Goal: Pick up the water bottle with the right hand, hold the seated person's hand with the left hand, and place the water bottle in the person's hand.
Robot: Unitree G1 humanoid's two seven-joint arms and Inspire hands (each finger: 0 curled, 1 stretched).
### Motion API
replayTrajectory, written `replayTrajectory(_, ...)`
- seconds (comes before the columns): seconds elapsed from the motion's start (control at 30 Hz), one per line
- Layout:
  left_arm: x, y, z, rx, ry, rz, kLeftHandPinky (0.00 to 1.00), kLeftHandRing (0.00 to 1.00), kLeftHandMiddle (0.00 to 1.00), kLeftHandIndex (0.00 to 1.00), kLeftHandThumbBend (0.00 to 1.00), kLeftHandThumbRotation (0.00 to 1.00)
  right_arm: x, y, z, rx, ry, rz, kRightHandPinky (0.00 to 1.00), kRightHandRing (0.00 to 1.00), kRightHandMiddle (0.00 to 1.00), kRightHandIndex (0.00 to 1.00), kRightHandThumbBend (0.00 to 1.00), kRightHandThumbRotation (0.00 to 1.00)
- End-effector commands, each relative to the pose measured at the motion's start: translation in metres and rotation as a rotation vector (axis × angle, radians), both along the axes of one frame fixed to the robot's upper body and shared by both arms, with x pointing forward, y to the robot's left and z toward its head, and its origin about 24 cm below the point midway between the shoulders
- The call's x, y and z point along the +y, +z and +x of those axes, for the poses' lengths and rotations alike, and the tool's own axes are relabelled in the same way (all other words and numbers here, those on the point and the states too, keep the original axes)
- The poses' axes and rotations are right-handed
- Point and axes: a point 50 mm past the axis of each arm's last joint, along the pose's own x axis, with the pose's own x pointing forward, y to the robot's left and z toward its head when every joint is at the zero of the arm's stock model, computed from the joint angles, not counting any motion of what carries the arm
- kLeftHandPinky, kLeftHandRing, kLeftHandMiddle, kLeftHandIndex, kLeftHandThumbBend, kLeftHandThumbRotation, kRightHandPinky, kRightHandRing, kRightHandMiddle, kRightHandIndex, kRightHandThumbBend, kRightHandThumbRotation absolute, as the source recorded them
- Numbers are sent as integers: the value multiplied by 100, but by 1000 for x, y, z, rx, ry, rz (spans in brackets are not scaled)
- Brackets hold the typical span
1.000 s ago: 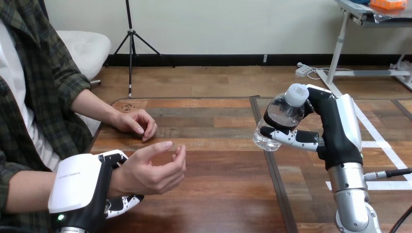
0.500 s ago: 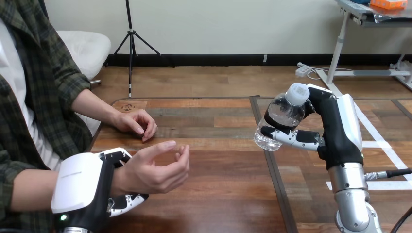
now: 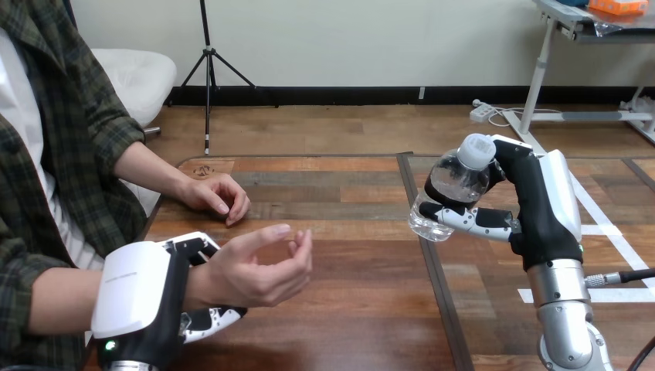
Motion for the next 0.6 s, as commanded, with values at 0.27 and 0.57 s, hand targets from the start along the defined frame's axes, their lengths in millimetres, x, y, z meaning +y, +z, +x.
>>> replayTrajectory(0.27,-40,27,15,-151,-155,-101,31,35,39,41,86,0,2,39,21,-159,9,20,40,43,48,48,75,0)
replayTrajectory(0.57,-48,32,17,-178,-176,-118,30,34,38,40,89,0,2,40,21,-167,10,12,40,43,48,48,75,0)
